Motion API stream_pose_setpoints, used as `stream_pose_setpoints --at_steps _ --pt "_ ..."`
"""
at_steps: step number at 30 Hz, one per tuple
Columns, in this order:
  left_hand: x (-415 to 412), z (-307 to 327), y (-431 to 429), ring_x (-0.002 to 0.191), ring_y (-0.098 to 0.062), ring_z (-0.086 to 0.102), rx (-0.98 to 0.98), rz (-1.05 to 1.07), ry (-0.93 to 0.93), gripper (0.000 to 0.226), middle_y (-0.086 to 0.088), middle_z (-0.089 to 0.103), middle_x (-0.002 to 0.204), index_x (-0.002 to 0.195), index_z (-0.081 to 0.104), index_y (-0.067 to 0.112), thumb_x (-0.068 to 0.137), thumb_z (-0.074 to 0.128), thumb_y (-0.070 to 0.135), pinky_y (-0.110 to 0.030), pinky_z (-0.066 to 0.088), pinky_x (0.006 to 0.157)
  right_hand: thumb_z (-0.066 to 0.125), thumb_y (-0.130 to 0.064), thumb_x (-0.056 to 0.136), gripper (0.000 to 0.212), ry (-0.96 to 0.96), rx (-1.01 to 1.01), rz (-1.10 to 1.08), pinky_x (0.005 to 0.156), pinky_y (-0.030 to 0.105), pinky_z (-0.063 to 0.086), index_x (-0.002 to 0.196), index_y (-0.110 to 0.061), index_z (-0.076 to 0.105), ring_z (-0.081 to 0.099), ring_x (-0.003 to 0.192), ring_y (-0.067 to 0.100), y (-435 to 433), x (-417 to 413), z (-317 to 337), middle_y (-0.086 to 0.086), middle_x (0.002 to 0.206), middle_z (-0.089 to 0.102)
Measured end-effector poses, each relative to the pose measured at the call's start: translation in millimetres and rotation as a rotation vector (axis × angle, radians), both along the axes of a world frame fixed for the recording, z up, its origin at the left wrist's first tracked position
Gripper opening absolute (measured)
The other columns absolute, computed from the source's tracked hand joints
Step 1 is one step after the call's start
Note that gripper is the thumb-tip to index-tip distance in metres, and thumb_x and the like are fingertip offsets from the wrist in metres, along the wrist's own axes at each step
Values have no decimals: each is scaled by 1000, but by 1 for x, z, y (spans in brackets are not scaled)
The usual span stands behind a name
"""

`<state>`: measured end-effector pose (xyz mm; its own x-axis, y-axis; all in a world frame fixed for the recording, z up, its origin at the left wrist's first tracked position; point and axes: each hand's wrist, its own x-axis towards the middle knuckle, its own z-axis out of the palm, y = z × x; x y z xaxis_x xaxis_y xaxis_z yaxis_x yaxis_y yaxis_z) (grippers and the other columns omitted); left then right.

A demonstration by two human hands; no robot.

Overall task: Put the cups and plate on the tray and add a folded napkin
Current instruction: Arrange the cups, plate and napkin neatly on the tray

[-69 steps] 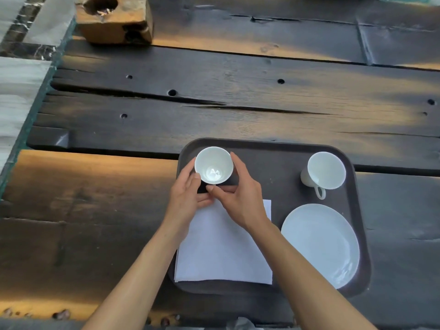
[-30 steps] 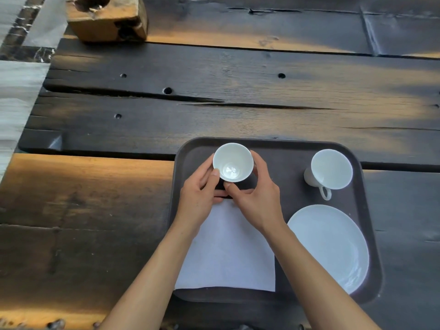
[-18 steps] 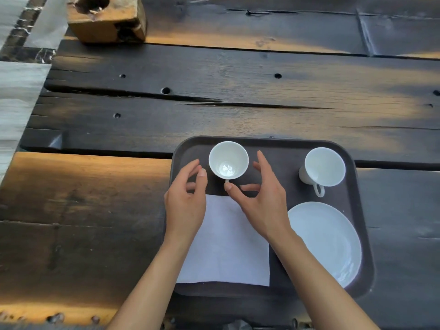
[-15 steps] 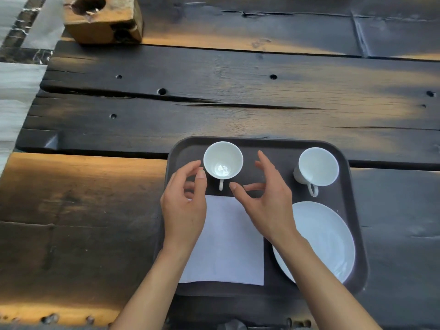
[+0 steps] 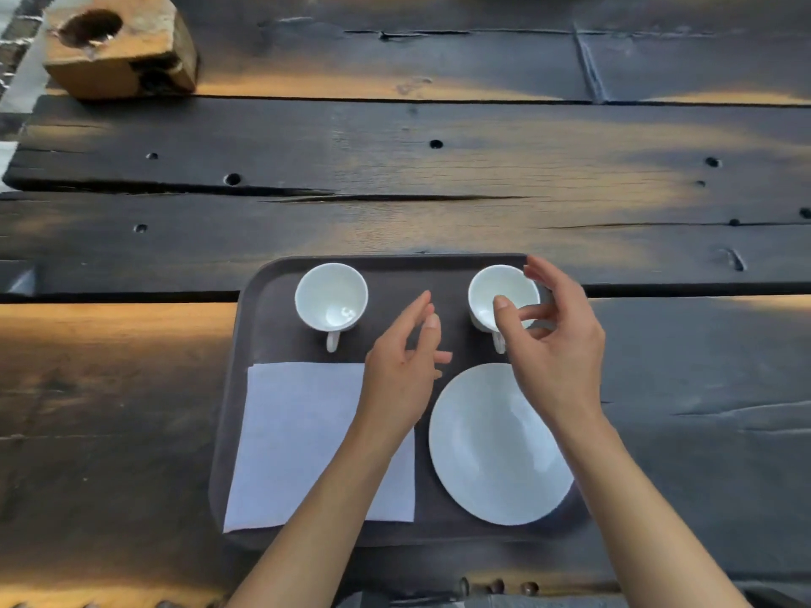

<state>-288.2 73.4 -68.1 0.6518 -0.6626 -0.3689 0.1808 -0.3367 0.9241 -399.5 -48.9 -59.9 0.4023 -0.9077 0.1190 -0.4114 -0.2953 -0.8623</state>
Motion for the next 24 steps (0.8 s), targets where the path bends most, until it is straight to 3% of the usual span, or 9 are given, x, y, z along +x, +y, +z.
stream_pose_setpoints --at_steps 3,10,13,19,24 --pt "-13 -6 -14 94 -8 76 20 -20 68 46 19 53 147 151 41 46 105 47 43 -33 62 86 74 -22 89 55 20 37 12 72 3 46 140 -27 53 67 82 1 -9 -12 -8 -10 129 60" --pt "-32 -12 -38 99 -10 76 17 -16 130 48 26 52 140 154 37 45 107 45 43 -30 62 86 75 -33 88 69 84 130 83 71 0 46 149 -34 41 68 79 1 -17 -24 -28 -12 137 53" --pt "-35 -14 -44 104 -13 75 11 -17 129 45 20 56 145 152 39 47 107 43 42 -30 62 87 77 -36 86 78 94 140 114 70 6 50 152 -35 35 69 79 1 -21 -26 -34 -14 143 48" --pt "-39 -20 -53 104 -16 75 -7 19 152 40 20 67 130 143 47 56 108 40 37 -36 61 90 82 -48 74 102 122 245 174 82 26 58 157 -36 24 71 81 -3 -32 -28 -40 -17 150 42" --pt "-45 -26 -58 106 -18 75 -31 61 210 40 15 70 128 143 50 51 109 43 31 -38 61 92 80 -52 75 97 89 347 225 81 27 60 154 -41 25 73 84 -2 -37 -28 -45 -15 144 53"
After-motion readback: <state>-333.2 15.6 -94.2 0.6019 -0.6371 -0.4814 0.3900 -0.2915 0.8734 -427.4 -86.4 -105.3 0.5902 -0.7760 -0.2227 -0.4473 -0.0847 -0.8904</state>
